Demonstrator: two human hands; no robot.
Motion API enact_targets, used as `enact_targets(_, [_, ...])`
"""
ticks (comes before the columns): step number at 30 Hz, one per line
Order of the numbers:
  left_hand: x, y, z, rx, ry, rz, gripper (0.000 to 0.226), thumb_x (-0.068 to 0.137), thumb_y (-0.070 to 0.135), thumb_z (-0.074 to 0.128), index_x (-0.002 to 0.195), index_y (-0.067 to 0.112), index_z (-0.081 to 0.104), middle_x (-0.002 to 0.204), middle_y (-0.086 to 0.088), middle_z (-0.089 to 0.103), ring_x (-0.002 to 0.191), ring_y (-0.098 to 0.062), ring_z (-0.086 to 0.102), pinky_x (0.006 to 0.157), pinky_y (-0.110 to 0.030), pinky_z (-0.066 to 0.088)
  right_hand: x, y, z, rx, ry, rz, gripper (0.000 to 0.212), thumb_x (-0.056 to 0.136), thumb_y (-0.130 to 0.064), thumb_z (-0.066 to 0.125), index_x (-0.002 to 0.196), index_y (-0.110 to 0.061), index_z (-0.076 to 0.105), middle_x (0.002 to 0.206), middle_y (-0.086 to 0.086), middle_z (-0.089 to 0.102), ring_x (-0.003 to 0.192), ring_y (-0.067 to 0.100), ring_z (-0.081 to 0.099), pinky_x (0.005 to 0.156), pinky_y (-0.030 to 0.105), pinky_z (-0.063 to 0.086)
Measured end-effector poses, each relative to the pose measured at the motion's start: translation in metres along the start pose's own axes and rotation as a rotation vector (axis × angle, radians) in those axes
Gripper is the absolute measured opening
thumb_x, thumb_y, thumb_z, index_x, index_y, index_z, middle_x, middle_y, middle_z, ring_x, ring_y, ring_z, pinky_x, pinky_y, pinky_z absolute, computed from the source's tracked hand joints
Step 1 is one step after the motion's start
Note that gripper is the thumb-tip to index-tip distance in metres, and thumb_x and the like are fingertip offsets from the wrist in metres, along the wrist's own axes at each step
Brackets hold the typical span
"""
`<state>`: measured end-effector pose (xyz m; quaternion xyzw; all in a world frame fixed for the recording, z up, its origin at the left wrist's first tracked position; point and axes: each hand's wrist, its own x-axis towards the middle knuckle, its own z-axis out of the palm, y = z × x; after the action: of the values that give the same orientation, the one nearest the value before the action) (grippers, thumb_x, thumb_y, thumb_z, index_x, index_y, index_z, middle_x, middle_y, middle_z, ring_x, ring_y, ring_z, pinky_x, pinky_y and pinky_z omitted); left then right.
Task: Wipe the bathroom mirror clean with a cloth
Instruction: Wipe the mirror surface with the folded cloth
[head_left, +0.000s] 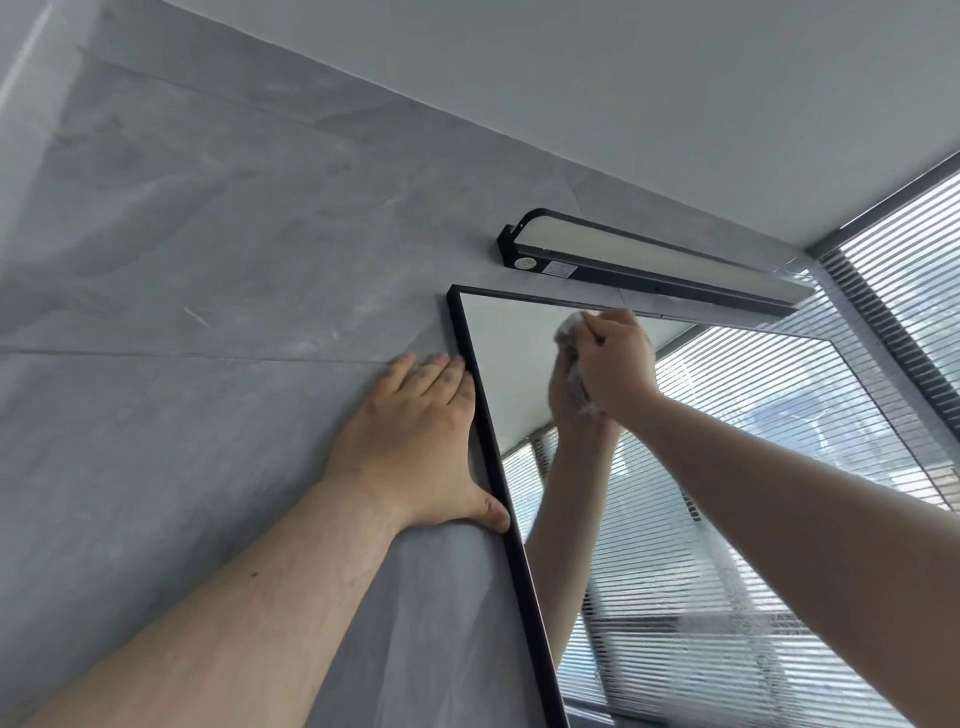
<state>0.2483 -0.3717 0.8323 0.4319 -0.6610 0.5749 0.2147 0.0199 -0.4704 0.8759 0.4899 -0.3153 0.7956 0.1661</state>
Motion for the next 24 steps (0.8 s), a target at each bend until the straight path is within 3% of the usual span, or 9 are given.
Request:
enact_targets(6, [0.002, 0.0, -0.001, 0.004, -0.009, -0.006, 0.144, 0.051, 0.098, 0.047, 0.157, 0.01, 0.007, 0.166, -0.005, 0.003, 0.153, -0.018, -0.002, 0.124, -0.042, -0.004, -0.005, 0.075, -0.054, -0.224, 0.053, 0.305, 0.03, 0.097, -0.024, 0.05, 0.079, -0.024, 0.073, 0.095, 0.009, 0.066, 0.081, 0.021, 0.054, 0.069, 0.029, 0.037])
enact_targets(10, [0.001, 0.0, -0.001, 0.01, -0.016, -0.003, 0.145, 0.05, 0.099, 0.047, 0.157, 0.01, 0.008, 0.166, -0.005, 0.005, 0.153, -0.018, -0.001, 0.124, -0.042, -0.003, -0.012, 0.068, -0.059, -0.188, 0.056, 0.398, 0.028, 0.094, -0.018, 0.051, 0.078, -0.021, 0.074, 0.068, -0.005, 0.062, 0.064, 0.015, 0.056, 0.051, 0.023, 0.033])
enact_targets(14, [0.001, 0.0, -0.002, 0.015, -0.014, -0.007, 0.145, 0.049, 0.099, 0.046, 0.157, 0.01, 0.009, 0.166, -0.005, 0.007, 0.153, -0.018, 0.001, 0.124, -0.041, -0.003, -0.023, 0.027, -0.035, -0.162, 0.017, 0.216, 0.027, 0.097, -0.034, 0.051, 0.08, -0.033, 0.072, 0.102, -0.007, 0.061, 0.084, 0.015, 0.059, 0.066, 0.027, 0.04])
enact_targets(17, [0.001, 0.0, -0.002, 0.01, -0.011, -0.008, 0.144, 0.049, 0.099, 0.046, 0.157, 0.01, 0.011, 0.166, -0.005, 0.007, 0.153, -0.018, 0.001, 0.124, -0.041, -0.003, -0.046, -0.016, -0.017, -0.089, -0.058, 0.072, 0.025, 0.1, -0.038, 0.051, 0.089, -0.035, 0.073, 0.104, -0.014, 0.055, 0.093, 0.012, 0.058, 0.076, 0.029, 0.045])
enact_targets(20, [0.0, 0.001, -0.003, 0.007, -0.019, -0.009, 0.144, 0.047, 0.098, 0.044, 0.157, 0.011, 0.012, 0.166, -0.005, 0.008, 0.153, -0.018, 0.002, 0.124, -0.042, -0.002, -0.074, -0.057, -0.004, -0.039, -0.138, -0.047, 0.026, 0.101, -0.039, 0.05, 0.115, -0.034, 0.072, 0.113, -0.014, 0.056, 0.103, 0.013, 0.058, 0.088, 0.036, 0.049])
enact_targets(24, [0.0, 0.002, -0.005, -0.007, -0.013, -0.01, 0.144, 0.04, 0.098, 0.04, 0.156, 0.015, 0.016, 0.165, -0.004, 0.014, 0.152, -0.018, 0.006, 0.124, -0.041, -0.002, -0.1, -0.082, 0.006, -0.026, -0.211, -0.163, 0.032, 0.101, -0.035, 0.049, 0.128, -0.032, 0.065, 0.126, -0.013, 0.054, 0.108, 0.017, 0.058, 0.091, 0.036, 0.047])
